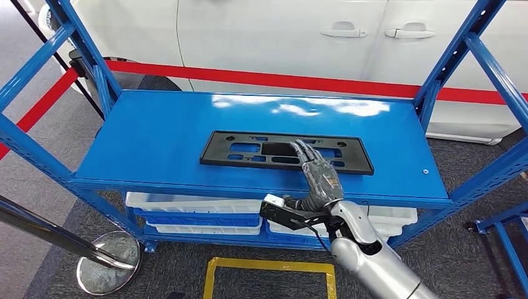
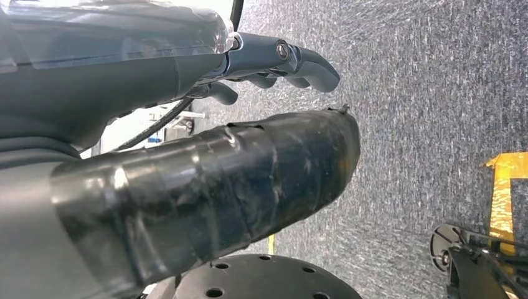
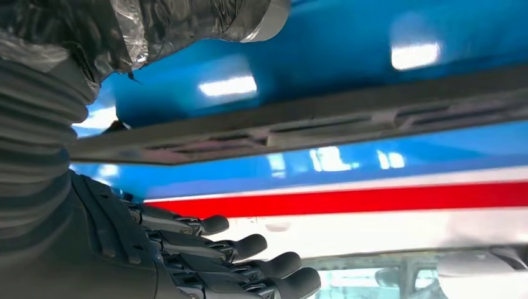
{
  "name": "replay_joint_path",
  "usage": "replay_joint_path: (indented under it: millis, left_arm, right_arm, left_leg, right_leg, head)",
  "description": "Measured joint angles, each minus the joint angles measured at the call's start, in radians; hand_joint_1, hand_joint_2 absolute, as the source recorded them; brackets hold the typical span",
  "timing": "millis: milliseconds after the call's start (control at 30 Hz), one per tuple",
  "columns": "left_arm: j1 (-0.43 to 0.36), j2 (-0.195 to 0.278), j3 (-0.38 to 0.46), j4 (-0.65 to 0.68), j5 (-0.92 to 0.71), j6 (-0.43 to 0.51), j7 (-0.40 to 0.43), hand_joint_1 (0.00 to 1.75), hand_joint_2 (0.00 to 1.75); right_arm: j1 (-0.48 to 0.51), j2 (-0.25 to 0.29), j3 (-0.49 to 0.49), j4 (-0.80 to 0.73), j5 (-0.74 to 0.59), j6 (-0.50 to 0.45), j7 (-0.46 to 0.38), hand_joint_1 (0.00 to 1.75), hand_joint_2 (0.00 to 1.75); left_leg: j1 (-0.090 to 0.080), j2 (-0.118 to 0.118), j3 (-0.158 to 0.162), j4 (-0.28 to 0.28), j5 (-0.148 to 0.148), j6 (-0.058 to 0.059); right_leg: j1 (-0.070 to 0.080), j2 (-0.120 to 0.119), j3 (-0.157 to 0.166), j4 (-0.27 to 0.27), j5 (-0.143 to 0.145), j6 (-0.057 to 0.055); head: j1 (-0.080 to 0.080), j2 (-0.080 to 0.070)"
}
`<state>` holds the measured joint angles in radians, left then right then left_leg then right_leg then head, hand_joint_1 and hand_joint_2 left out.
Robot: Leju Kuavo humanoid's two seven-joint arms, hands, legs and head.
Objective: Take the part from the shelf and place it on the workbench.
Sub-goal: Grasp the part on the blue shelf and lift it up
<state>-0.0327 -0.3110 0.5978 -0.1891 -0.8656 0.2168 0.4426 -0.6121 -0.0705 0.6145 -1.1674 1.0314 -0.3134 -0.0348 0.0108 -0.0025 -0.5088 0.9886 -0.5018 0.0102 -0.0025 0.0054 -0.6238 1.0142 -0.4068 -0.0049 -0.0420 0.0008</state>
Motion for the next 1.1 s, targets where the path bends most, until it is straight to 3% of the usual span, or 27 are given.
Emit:
replay_joint_path:
  millis: [367, 500, 1100]
  left_arm:
    - [0.0, 0.0, 0.0, 0.0, -0.032, -0.02, 0.001, 0.0, 0.0]
    - [0.0, 0.0, 0.0, 0.0, -0.048, -0.029, 0.0, 0.0, 0.0]
    - [0.0, 0.002, 0.0, 0.0, -0.102, -0.06, -0.004, 0.0, 0.0]
  right_arm:
    - [-0.071, 0.128, 0.027, 0.171, 0.061, -0.046, 0.042, 0.0, 1.75]
    - [-0.089, 0.158, 0.029, 0.241, 0.082, -0.103, 0.052, 0.0, 1.75]
    - [-0.148, 0.189, -0.016, 0.474, 0.165, -0.197, 0.101, 0.0, 1.75]
  left_leg:
    - [0.0, 0.0, 0.001, 0.0, 0.001, 0.0]
    - [0.0, 0.0, 0.002, 0.0, 0.001, 0.0]
    - [0.0, 0.0, 0.002, 0.0, 0.001, 0.0]
  right_leg:
    - [0.0, 0.0, 0.0, 0.0, 0.0, 0.0]
    - [0.0, 0.0, 0.0, 0.0, 0.0, 0.0]
    - [0.0, 0.0, 0.0, 0.0, 0.0, 0.0]
  head:
    - [0.0, 0.0]
    - [0.0, 0.0]
    - [0.0, 0.0]
